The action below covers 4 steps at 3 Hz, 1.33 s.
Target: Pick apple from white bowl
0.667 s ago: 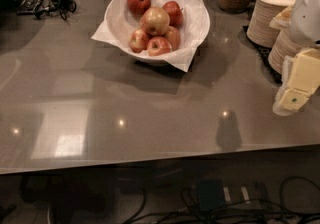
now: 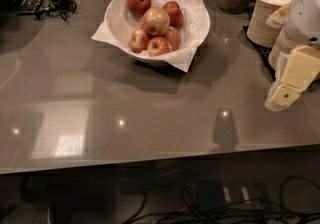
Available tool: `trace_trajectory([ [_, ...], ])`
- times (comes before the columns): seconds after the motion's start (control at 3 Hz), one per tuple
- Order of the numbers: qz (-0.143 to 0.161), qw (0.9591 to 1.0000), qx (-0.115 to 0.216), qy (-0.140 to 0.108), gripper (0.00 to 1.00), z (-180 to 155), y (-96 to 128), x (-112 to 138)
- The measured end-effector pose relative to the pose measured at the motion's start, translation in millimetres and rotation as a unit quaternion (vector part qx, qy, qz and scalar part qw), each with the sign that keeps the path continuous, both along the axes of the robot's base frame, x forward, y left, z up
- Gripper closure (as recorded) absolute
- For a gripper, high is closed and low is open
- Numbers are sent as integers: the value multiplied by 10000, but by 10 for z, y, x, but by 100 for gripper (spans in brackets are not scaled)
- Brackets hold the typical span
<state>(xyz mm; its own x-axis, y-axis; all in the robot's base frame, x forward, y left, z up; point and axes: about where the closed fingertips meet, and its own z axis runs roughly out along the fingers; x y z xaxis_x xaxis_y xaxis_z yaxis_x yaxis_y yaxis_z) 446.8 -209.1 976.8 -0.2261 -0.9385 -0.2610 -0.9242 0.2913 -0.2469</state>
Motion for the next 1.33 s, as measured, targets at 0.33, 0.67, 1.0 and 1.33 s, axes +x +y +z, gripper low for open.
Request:
trace_trajectory([
  [0.33, 16, 9989, 427, -181, 0, 1, 186, 180],
  [0.67, 59, 9956, 824, -435, 0, 30, 423, 437],
  [1.0, 147, 9910, 1136, -690, 0, 61, 669, 782],
  [1.33, 317, 9877, 1291, -822, 0, 58, 903, 1124],
])
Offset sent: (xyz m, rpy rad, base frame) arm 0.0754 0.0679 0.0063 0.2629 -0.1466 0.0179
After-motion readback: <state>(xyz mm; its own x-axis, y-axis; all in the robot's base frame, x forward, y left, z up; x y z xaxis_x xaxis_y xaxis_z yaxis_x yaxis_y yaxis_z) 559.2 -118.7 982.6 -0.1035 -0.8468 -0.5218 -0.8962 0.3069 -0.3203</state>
